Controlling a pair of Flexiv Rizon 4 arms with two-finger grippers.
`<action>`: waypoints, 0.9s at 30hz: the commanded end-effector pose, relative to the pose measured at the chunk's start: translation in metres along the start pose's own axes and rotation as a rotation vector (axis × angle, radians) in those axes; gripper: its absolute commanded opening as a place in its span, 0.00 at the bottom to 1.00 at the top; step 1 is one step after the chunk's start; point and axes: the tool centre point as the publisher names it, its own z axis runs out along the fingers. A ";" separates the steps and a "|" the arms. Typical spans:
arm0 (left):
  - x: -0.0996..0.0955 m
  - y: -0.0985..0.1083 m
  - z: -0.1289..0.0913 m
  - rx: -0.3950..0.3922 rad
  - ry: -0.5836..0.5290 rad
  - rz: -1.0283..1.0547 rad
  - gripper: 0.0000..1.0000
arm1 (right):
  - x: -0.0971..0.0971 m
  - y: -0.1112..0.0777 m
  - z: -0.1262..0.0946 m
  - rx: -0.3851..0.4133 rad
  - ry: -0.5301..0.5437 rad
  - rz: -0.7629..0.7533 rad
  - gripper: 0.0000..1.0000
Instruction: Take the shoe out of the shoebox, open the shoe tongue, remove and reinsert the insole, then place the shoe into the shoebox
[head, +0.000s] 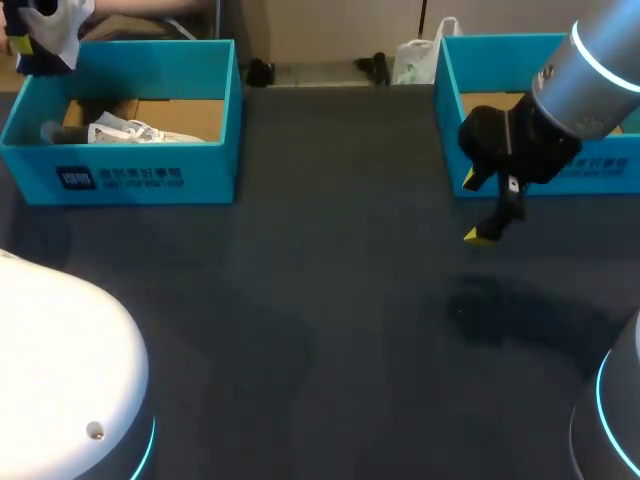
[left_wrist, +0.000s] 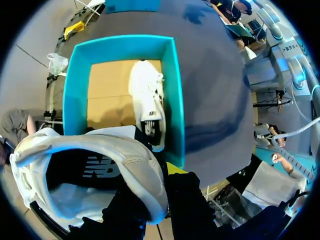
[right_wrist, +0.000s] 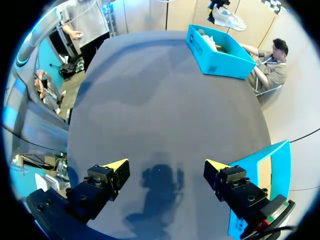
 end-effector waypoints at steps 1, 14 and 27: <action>-0.022 0.008 -0.006 0.018 0.060 0.003 0.00 | 0.000 0.000 0.001 0.002 -0.001 0.001 1.00; -0.022 0.008 -0.006 0.018 0.060 0.003 0.00 | 0.000 0.000 0.001 0.002 -0.001 0.001 1.00; -0.024 0.017 -0.004 -0.095 0.036 0.257 0.00 | 0.000 0.000 0.001 0.002 -0.001 0.001 1.00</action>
